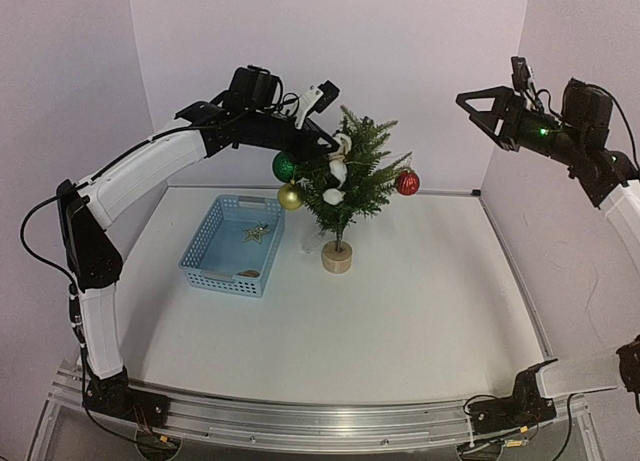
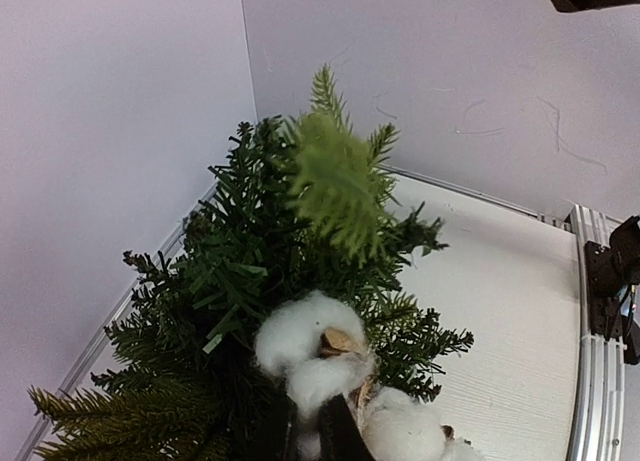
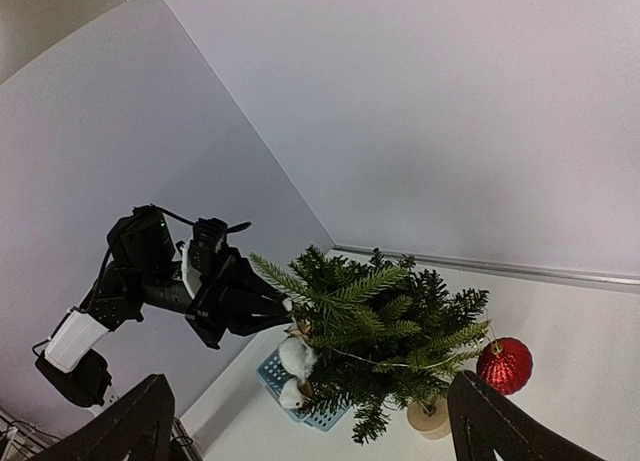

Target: Decorate the small christmas tree

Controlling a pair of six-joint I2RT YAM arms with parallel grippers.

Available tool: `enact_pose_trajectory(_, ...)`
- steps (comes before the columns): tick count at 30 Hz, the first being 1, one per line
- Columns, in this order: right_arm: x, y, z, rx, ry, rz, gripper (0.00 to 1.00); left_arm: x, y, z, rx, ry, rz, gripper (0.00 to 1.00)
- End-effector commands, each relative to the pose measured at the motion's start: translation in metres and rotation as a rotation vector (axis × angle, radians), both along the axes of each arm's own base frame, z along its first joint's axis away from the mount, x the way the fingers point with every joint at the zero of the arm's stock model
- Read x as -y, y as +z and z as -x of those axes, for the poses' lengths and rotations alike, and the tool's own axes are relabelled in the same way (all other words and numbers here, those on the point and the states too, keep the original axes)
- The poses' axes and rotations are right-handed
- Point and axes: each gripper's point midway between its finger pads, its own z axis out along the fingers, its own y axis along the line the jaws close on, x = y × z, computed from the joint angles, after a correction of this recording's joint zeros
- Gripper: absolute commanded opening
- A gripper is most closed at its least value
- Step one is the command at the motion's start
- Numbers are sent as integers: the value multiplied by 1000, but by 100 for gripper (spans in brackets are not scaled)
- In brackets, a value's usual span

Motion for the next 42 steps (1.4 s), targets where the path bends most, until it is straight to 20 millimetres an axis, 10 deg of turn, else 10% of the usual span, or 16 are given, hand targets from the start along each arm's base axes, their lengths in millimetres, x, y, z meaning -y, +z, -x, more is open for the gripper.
enact_pose_trajectory(1,-4,3,0,16,15,-16,95,1,-1,-4,29,13,-5,13)
enact_pose_trajectory(9,-4,0,0,8,18,-17,95,-13,40,7,91,24,37,50)
enact_pose_trajectory(24,-7,4,-1,15,30,-23,95,-31,72,32,119,-21,59,86)
enact_pose_trajectory(42,-15,1,-7,-6,37,-32,94,-49,83,30,126,12,61,91)
